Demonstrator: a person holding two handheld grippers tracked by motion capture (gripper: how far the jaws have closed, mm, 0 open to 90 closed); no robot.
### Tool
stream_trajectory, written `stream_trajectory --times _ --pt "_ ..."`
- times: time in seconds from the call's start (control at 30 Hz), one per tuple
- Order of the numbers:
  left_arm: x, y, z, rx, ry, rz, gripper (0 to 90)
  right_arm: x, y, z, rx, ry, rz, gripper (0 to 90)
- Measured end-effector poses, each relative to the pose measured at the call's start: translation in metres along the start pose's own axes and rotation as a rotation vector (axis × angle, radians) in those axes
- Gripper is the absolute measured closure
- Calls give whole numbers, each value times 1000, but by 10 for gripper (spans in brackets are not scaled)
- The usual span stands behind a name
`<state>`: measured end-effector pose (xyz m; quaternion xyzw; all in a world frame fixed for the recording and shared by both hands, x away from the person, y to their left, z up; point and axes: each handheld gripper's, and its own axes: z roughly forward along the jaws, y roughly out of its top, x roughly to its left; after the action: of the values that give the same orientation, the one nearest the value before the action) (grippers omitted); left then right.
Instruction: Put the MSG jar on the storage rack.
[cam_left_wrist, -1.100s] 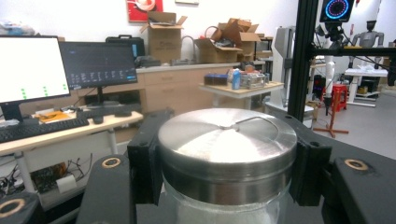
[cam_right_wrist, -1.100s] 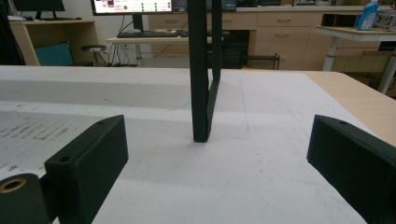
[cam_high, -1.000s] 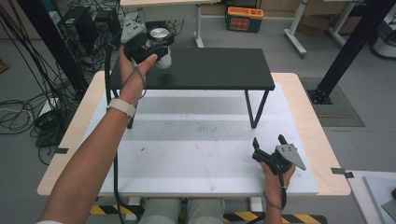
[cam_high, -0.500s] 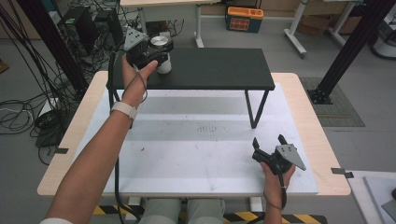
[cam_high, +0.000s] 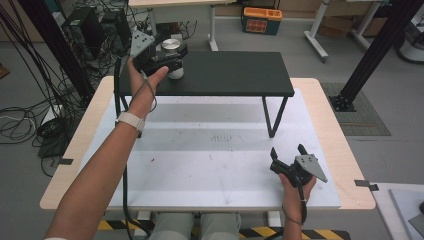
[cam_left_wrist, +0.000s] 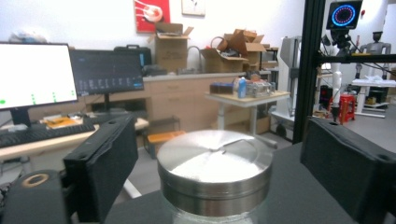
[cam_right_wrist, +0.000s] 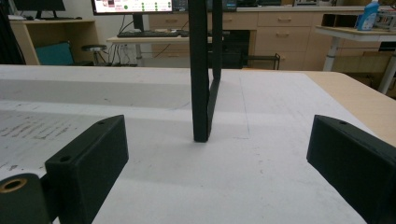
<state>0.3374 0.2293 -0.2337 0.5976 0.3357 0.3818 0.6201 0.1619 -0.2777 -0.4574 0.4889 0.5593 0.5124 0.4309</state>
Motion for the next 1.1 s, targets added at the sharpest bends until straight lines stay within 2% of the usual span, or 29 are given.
stream_trajectory --times 0.13,0.57,0.87,1.1 --pt "0 3 -9 -35 5 -24 67 0 0 0 1 -1 -1 51" --pt "0 7 -46 -90 11 -30 57 1 1 0 4 -5 -2 51" --pt "2 8 -70 -77 50 -6 45 1 1 0 3 -4 -5 51" --pt "3 0 -88 -79 67 6 24 1 0 0 2 -3 -3 50"
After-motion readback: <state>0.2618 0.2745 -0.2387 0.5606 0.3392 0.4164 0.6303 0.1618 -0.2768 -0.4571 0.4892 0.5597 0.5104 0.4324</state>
